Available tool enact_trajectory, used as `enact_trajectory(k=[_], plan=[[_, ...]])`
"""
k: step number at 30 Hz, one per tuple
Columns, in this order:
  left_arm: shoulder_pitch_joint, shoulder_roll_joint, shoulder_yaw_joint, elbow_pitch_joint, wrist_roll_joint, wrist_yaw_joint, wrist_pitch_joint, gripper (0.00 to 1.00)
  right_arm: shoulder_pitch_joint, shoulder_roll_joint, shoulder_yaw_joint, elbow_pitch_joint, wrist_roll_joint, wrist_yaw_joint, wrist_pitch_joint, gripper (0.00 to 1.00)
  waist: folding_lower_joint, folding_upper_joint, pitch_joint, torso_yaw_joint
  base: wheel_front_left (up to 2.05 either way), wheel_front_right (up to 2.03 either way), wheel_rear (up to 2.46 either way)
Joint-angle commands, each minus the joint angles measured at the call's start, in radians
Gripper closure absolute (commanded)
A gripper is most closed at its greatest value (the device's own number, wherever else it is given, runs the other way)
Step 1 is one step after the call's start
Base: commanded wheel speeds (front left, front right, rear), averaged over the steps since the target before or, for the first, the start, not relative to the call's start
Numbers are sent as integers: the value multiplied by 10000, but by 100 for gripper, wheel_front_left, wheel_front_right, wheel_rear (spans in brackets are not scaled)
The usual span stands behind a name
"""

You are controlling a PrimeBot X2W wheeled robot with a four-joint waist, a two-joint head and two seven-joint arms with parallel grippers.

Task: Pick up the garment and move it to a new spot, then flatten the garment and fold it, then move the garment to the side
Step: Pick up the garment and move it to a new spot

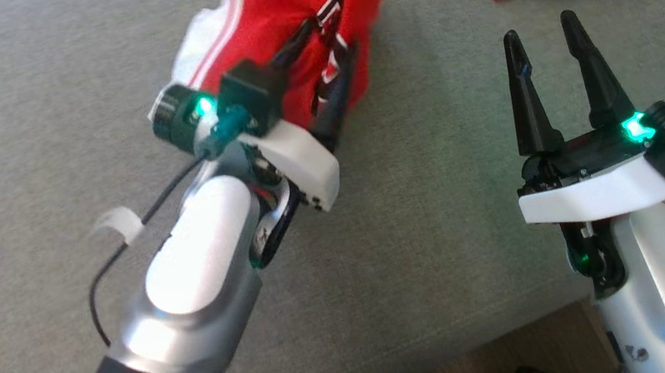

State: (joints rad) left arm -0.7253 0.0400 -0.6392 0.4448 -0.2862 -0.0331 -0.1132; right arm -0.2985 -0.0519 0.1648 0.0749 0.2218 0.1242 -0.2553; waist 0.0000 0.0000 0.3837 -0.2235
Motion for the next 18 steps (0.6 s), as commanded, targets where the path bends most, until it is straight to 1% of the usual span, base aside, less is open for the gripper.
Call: enact_trajectory(k=[1,5,10,14,18], plan=[[-419,106,194,-195,-111,101,-185,0,-192,16,241,-367,101,65,-64,0,0,0,85,-111,0,0,0],[-683,105,-122,571,-592,344,-825,0,-113,16,89,-331,96,65,-64,0,0,0,-69,39,0,0,0],[-925,147,237,1090,-803,627,-1319,0,-4,16,-71,-200,-58,65,-64,0,0,0,-527,564,0,0,0],[-752,432,775,856,-861,823,-1458,0,145,17,-142,-112,-288,65,-64,0,0,0,-933,1139,0,0,0],[-21,797,1445,-4,-875,1043,-1479,0,334,17,-232,45,-546,65,-64,0,0,0,-1388,1753,0,0,0]])
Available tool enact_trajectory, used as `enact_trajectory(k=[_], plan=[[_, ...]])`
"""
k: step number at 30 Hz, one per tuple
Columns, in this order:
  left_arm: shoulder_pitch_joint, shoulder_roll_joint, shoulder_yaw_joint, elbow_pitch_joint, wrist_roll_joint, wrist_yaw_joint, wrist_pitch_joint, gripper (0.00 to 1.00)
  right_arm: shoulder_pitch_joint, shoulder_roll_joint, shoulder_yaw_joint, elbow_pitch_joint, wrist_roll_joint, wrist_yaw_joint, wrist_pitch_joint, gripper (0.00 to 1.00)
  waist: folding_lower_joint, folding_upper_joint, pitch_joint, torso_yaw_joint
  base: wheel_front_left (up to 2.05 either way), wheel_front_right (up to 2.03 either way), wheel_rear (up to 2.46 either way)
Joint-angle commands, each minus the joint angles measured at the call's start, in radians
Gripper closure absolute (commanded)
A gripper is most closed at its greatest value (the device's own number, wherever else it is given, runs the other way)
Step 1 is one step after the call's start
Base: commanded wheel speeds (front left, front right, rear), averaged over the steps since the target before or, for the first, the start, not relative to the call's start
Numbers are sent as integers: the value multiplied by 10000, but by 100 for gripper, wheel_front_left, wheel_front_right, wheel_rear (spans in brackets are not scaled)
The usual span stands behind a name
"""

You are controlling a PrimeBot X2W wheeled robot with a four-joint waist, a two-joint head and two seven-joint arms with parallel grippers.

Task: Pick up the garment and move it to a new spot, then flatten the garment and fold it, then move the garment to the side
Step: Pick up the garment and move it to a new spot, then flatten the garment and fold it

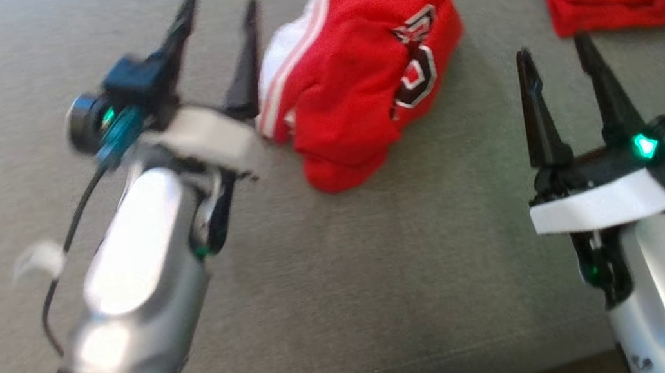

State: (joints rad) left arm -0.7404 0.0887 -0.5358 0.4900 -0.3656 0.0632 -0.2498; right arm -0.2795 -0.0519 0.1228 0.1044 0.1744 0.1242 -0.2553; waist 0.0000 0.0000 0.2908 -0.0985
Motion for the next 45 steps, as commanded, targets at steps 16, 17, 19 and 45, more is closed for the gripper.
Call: enact_trajectory(k=[16,17,19,45], plan=[[5751,90,3381,-3910,206,257,-119,0,1266,17,-114,402,-556,65,-64,0,0,0,-1829,1903,0,0,0],[5941,-7,3494,-3975,242,200,-119,0,1299,17,-115,421,-548,65,-64,0,0,0,-1858,1933,0,0,0],[6171,-152,3642,-4049,341,73,-119,0,1344,17,-55,460,-547,65,-64,0,0,0,-1903,1990,0,0,0],[5230,-383,3250,-3818,69,-168,-120,0,-854,17,2119,4188,933,65,1966,0,0,0,-297,3263,0,0,0]])
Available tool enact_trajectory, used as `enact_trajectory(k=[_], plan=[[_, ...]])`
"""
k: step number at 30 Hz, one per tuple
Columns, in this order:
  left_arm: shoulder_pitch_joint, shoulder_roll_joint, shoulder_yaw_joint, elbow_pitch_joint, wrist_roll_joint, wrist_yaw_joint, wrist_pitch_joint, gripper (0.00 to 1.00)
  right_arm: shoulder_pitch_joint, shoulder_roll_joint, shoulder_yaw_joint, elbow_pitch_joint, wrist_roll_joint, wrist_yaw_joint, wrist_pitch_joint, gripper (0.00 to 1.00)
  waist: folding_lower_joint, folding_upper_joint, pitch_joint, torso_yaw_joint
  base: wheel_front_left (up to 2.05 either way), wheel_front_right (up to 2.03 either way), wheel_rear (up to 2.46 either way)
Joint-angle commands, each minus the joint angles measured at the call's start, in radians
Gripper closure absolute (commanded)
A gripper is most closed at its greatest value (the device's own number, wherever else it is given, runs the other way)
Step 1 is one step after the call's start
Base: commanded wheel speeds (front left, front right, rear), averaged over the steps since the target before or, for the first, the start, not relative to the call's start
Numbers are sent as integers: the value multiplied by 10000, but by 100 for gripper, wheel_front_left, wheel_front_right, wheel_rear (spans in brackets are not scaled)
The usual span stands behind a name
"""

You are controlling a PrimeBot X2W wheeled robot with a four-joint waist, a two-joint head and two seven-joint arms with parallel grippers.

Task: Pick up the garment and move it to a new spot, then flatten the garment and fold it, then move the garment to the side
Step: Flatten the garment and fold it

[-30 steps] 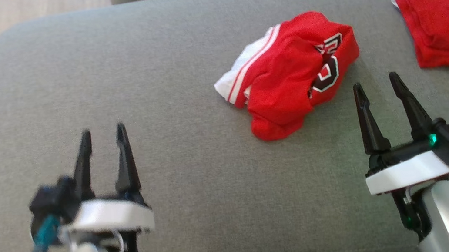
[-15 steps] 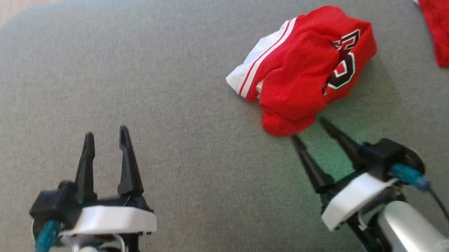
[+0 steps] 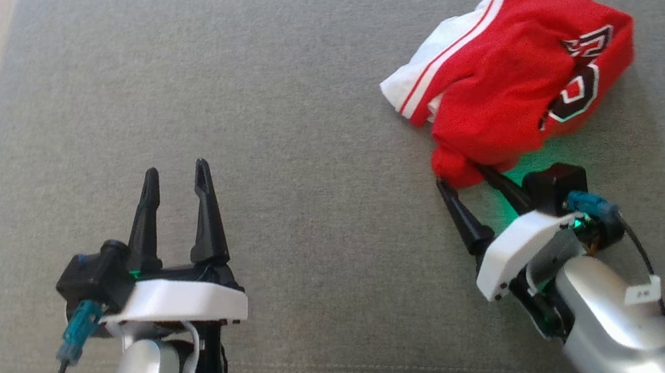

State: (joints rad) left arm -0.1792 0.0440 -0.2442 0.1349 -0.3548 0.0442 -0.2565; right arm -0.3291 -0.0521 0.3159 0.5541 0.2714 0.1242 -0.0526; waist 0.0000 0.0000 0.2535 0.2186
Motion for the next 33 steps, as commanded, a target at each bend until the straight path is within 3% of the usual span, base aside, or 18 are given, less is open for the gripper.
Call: enact_trajectory(k=[1,3,4,5,6,11,18,29,33], plan=[[-407,64,347,-255,-44,28,-53,0,-449,18,170,-161,-51,65,-82,0,0,0,99,135,0,0,0],[-432,63,376,-233,-57,38,-53,0,-611,18,137,110,-111,65,-116,0,0,0,128,196,0,0,0],[-434,63,384,-225,-74,53,-53,0,-674,18,112,234,-117,65,-124,29,0,0,135,220,0,0,0],[-433,63,383,-219,-102,70,-53,0,-732,18,90,340,-125,65,-139,89,0,0,141,242,0,0,0],[-433,63,371,-218,-131,81,-53,0,-788,18,97,431,-143,65,-156,100,0,0,145,262,0,0,0],[-404,63,227,-194,-227,131,-53,0,-1100,18,610,420,129,65,-341,100,0,0,72,297,0,0,0],[-355,63,66,-89,-266,156,-53,0,-2669,18,1269,-638,668,65,-729,100,0,0,-334,222,0,0,0],[11,63,-309,-108,-449,266,-53,0,-5545,18,-96,-1648,444,65,-1838,100,0,0,-971,773,0,0,0],[165,63,-354,-126,-504,308,-53,0,-5555,18,350,-1205,329,65,-1777,100,0,0,-952,1000,0,0,0]])
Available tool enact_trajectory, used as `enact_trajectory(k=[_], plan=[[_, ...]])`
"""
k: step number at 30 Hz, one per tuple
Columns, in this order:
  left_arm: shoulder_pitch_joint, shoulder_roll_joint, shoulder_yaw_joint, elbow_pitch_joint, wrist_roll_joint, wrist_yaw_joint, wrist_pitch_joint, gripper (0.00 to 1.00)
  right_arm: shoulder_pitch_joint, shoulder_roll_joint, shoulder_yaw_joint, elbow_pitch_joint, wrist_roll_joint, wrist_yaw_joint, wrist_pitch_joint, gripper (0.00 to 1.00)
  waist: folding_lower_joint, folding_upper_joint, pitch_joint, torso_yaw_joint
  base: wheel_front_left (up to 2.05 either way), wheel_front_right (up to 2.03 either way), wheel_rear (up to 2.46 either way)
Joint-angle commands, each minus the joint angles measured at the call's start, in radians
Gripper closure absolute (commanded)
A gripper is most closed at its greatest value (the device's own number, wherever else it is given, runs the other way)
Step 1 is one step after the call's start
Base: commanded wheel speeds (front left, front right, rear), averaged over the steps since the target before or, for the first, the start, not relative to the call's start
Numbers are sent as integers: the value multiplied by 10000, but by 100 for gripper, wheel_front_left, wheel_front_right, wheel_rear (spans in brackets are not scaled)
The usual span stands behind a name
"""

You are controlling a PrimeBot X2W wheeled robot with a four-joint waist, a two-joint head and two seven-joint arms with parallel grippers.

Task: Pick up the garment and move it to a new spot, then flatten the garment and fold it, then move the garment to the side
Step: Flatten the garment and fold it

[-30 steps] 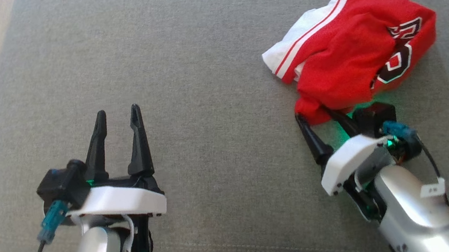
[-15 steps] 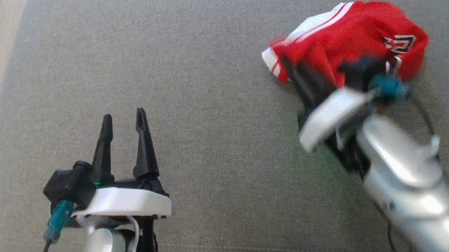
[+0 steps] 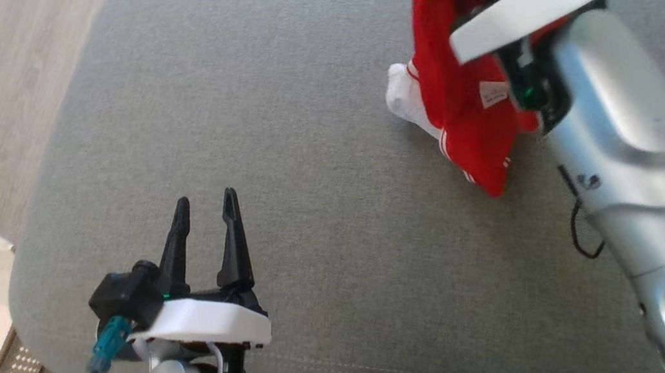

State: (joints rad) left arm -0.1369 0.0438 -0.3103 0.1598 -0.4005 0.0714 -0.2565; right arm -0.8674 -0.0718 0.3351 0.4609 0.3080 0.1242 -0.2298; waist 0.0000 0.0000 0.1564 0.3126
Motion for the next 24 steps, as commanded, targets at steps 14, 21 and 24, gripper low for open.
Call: enact_trajectory(k=[14,21,24], plan=[[-198,64,482,-464,-11,79,-53,0,775,-765,-2269,-400,-1070,65,429,100,0,0,199,-526,0,0,0],[-431,64,452,-470,83,-2,-53,0,1969,-1455,-3859,-2205,-1689,65,1645,100,0,0,371,-1312,0,0,0],[-525,64,401,-449,105,-28,-53,0,2762,-1602,-4354,-2801,-2004,65,2452,100,0,0,444,-1591,0,0,0]])
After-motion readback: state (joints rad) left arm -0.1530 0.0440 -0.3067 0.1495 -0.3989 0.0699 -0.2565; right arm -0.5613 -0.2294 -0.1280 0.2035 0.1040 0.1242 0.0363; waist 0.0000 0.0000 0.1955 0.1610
